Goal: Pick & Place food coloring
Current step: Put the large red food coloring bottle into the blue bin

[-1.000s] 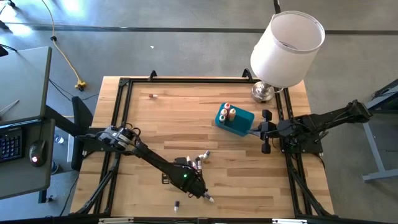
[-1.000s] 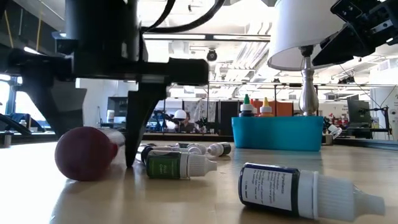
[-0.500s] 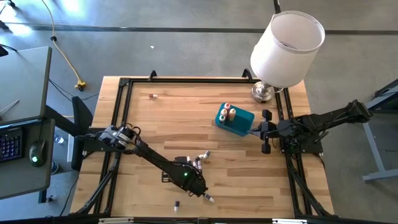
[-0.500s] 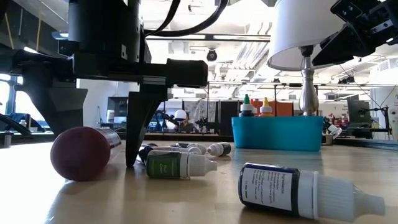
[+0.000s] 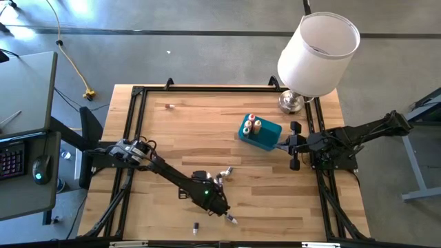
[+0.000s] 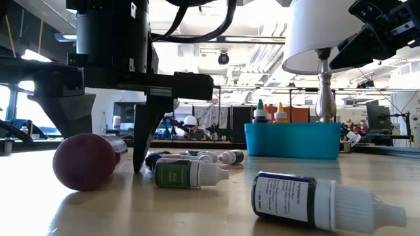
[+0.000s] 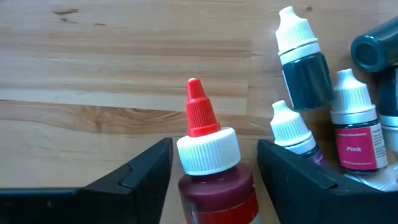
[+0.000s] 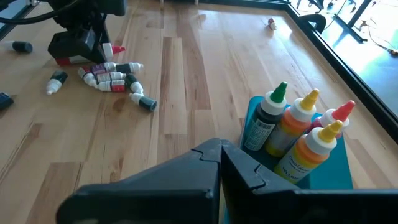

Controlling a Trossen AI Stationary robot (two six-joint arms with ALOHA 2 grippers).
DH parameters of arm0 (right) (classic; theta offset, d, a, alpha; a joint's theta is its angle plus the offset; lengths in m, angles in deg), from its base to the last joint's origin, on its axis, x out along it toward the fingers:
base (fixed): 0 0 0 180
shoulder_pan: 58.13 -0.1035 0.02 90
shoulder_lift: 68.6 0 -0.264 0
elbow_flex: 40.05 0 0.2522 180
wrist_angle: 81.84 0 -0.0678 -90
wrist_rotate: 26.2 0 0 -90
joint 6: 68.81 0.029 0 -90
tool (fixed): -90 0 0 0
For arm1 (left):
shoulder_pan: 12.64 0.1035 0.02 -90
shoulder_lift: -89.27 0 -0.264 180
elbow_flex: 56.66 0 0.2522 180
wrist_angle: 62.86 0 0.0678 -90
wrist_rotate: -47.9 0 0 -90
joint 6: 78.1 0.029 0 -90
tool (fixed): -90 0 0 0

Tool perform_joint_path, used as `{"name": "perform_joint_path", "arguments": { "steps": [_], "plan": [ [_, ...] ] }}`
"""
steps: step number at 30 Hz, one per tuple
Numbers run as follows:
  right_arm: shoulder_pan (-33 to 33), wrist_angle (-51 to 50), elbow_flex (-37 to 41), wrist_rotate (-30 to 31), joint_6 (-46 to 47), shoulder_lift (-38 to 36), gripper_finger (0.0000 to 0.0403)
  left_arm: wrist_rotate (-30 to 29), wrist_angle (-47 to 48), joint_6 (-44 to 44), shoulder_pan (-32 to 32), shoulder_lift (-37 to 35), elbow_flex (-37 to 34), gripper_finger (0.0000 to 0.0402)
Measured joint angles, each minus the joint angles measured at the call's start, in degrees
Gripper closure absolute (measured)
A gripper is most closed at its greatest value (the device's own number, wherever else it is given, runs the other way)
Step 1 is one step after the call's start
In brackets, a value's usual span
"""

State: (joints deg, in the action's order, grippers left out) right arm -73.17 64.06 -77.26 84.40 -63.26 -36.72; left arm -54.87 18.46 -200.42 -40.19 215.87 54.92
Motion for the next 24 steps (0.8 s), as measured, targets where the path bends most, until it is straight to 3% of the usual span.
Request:
{"name": "perform_joint_path", "arguments": {
  "steps": [9,13,16,19,24],
  "plan": [
    [0.0,0.0,0.0,0.0,0.0,0.0,0.0403,0.2,-0.4,-1.0,0.0,0.0,0.0,0.0276],
    [0.0,0.0,0.0,0.0,0.0,0.0,0.0402,-0.2,2.3,-1.0,-0.1,0.4,2.7,0.0279],
    [0.0,0.0,0.0,0.0,0.0,0.0,0.0403,-4.3,5.9,-0.9,-0.2,0.4,7.6,0.0278],
    [0.0,0.0,0.0,0.0,0.0,0.0,0.0403,-14.6,12.1,0.0,-0.7,0.3,14.1,0.0274],
    [0.0,0.0,0.0,2.1,0.0,0.0,0.0403,-51.6,11.2,11.9,-0.9,0.1,19.8,0.0272]
  ]
}}
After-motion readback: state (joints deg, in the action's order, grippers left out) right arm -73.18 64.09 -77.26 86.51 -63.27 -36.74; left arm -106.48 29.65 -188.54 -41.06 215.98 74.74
